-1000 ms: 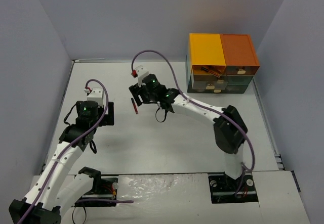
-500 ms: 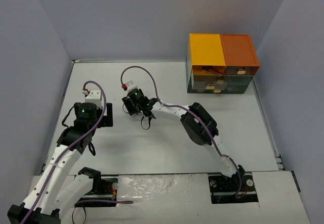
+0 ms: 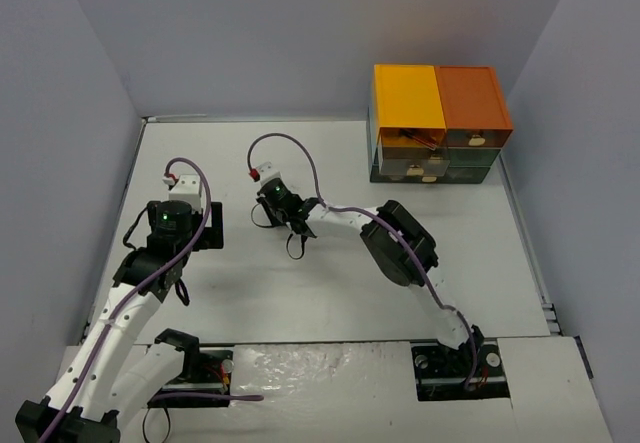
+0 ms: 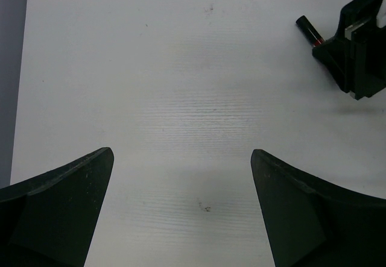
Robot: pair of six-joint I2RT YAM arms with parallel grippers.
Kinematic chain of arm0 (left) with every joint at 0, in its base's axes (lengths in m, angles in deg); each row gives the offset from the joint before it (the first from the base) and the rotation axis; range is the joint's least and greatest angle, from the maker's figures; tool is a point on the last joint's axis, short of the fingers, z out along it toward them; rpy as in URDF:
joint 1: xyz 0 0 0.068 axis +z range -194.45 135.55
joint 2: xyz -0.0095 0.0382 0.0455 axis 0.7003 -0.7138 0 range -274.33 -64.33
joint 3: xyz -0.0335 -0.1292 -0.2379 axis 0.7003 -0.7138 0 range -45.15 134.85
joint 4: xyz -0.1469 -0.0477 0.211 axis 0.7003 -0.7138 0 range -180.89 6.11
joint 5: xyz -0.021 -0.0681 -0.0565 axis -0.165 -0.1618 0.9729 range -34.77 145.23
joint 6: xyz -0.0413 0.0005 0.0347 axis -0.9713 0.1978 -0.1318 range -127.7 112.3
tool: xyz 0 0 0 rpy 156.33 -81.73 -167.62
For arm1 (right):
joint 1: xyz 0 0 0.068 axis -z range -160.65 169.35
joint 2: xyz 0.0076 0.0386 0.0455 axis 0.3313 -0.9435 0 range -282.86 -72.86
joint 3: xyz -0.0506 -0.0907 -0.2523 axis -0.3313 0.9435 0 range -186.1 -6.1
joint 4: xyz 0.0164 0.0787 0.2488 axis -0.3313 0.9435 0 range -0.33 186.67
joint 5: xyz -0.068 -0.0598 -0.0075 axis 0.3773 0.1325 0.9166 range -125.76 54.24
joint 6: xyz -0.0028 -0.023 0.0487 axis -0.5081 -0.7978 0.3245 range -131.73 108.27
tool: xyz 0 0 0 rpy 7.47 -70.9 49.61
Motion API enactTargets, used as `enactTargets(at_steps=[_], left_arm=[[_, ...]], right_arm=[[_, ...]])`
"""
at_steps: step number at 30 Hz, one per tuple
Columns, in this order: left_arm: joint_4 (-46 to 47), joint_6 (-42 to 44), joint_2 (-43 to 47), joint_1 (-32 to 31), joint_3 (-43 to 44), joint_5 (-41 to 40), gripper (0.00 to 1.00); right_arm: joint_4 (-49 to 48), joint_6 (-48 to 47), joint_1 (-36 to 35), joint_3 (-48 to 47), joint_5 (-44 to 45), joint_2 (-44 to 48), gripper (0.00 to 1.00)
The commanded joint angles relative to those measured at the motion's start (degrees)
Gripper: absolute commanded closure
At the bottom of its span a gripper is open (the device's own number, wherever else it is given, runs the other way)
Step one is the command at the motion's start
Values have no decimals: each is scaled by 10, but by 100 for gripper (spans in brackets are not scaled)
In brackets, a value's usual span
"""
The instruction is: Organize the makeup
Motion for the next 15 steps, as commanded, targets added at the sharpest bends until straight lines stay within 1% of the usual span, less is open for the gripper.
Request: enactTargets(at_steps=[1,2,4,6,8,11,15], left_arm=[[33,5,-8,-3,15,-5,3],[34,6,-11,-3,16,-6,3],[35,5,-15,-3,17,-4,3],[36,5,-16,-3,17,-4,3],[37,7,-17,-2,17,-4,3],[37,7,-19,-2,17,-5,3],[35,8,-23,-1,18,-6,3]], right_arm=[[27,-110,22,19,-64,175,100],[52,-140,33,20,-94,218,100],[89,-219,54,22,-126,296,100],[131,-272,96,25,-160,363,100],[175,-334,142,25,-171,414,100],[219,-403,209,40,-185,467,100],[254,-477,314,52,-239,502,100]])
